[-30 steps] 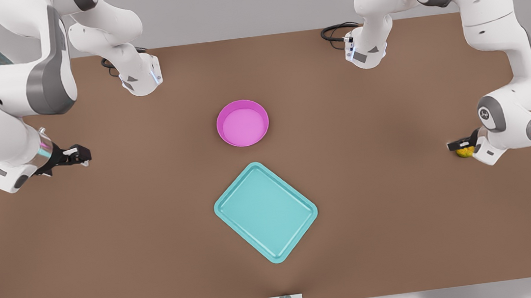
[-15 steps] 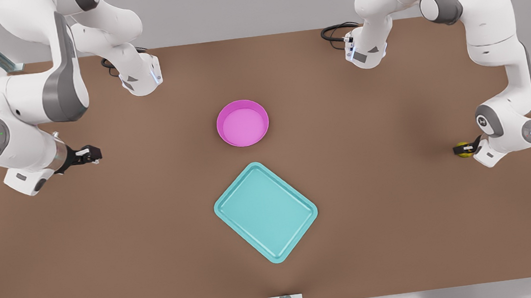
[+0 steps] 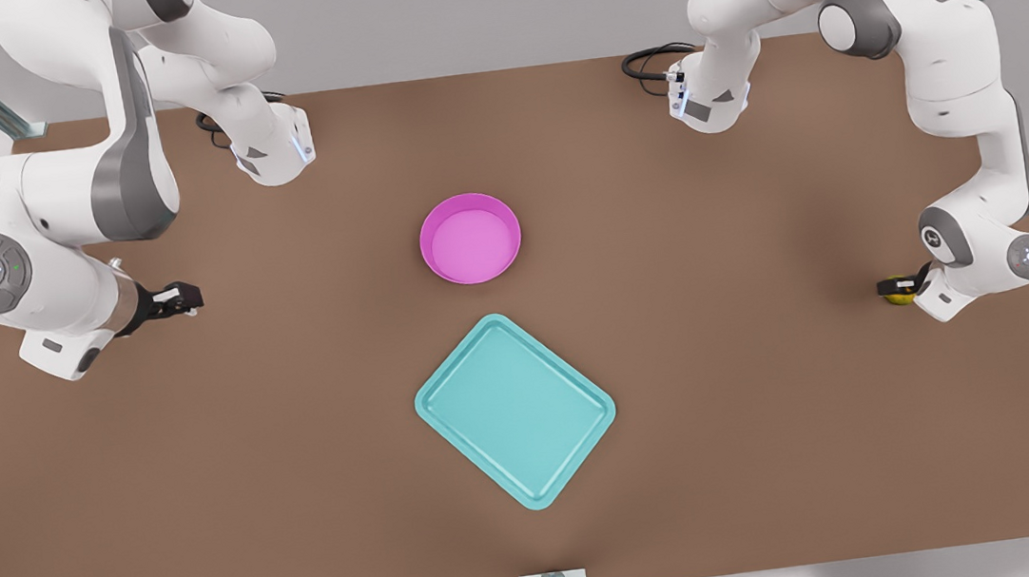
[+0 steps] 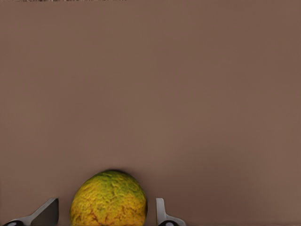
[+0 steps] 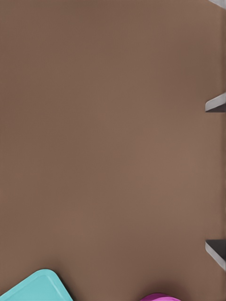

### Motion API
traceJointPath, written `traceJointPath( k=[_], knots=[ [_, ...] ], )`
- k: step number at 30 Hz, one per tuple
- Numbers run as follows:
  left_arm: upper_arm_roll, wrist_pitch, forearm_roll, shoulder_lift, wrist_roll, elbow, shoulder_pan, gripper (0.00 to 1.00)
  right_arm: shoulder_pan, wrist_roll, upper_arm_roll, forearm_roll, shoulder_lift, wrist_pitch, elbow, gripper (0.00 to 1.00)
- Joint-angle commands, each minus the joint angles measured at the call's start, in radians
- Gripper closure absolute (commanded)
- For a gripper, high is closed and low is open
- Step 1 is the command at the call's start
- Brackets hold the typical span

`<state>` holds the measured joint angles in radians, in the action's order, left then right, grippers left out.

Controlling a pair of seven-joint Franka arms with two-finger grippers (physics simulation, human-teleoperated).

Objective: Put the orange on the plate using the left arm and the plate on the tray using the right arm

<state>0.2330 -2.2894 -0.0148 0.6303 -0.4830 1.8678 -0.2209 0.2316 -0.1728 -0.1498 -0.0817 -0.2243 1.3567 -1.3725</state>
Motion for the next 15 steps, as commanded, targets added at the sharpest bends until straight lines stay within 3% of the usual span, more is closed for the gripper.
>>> traceJointPath(
  k=[1,6,7,9,12,15],
  knots=[
    [0.0,-0.01,0.001,0.006,-0.065,-0.001,0.0,0.0,0.0,-0.004,0.0,0.0,0.0,-0.001,0.0,0.0],
    [0.0,-0.041,-0.007,0.028,-0.063,-0.003,0.0,0.0,-0.001,-0.004,0.0,0.0,-0.003,-0.001,0.001,0.0],
    [0.0,-0.039,-0.007,0.028,-0.06,-0.004,0.0,0.26,-0.001,-0.004,0.0,0.0,-0.003,-0.001,0.001,0.0],
    [-0.001,-0.03,-0.004,0.023,-0.037,-0.006,0.001,0.29,-0.003,-0.005,0.0,0.002,-0.003,-0.001,0.0,0.0],
    [-0.001,-0.024,0.001,0.019,-0.034,-0.006,0.002,0.43,-0.003,-0.005,0.0,0.002,-0.004,-0.001,0.0,0.0],
    [-0.011,0.027,0.001,-0.02,0.001,-0.006,0.005,0.41,-0.005,-0.005,-0.002,0.002,-0.007,-0.001,0.0,0.0]
  ],
)
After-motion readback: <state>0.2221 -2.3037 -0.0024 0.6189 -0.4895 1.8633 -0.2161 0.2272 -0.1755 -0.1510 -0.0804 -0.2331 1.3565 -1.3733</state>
